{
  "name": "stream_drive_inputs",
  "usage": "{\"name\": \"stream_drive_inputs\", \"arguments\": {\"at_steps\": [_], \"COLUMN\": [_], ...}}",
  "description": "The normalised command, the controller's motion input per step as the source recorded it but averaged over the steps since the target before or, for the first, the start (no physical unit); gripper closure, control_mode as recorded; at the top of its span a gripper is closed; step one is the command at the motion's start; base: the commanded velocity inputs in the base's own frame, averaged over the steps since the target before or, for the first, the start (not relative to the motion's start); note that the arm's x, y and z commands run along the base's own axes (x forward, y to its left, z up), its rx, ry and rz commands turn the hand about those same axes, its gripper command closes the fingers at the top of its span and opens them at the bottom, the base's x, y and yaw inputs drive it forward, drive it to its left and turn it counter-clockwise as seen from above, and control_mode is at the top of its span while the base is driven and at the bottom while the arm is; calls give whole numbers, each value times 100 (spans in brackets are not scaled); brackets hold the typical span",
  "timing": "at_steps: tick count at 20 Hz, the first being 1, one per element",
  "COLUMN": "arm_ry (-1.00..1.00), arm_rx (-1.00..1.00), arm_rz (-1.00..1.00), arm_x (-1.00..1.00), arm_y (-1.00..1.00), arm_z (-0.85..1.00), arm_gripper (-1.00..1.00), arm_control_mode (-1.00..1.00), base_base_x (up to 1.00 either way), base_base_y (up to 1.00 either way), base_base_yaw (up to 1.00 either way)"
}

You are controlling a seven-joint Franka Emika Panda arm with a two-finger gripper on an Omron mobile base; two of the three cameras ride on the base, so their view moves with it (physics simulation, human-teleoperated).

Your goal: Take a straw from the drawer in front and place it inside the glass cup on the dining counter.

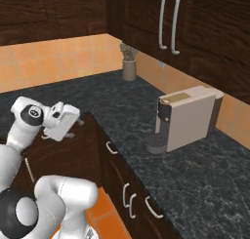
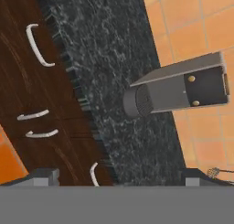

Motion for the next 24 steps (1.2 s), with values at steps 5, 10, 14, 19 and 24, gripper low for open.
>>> {"name": "stream_drive_inputs", "arguments": {"at_steps": [5, 10, 14, 19, 24], "arm_ry": [0, 3, -4, -10, -5], "arm_rx": [-26, -11, -4, -6, 0], "arm_rz": [0, 0, 0, 0, 0], "arm_x": [13, 15, 12, 15, 28], "arm_y": [65, 25, 0, -1, -18], "arm_z": [-71, -31, -29, -50, -33], "arm_gripper": [-100, -100, -100, -100, -100], "arm_control_mode": [-100, -100, -100, -100, -100], "base_base_x": [0, 0, 0, 0, 0], "base_base_y": [0, 0, 0, 0, 0], "base_base_yaw": [0, 0, 0, 0, 0]}}
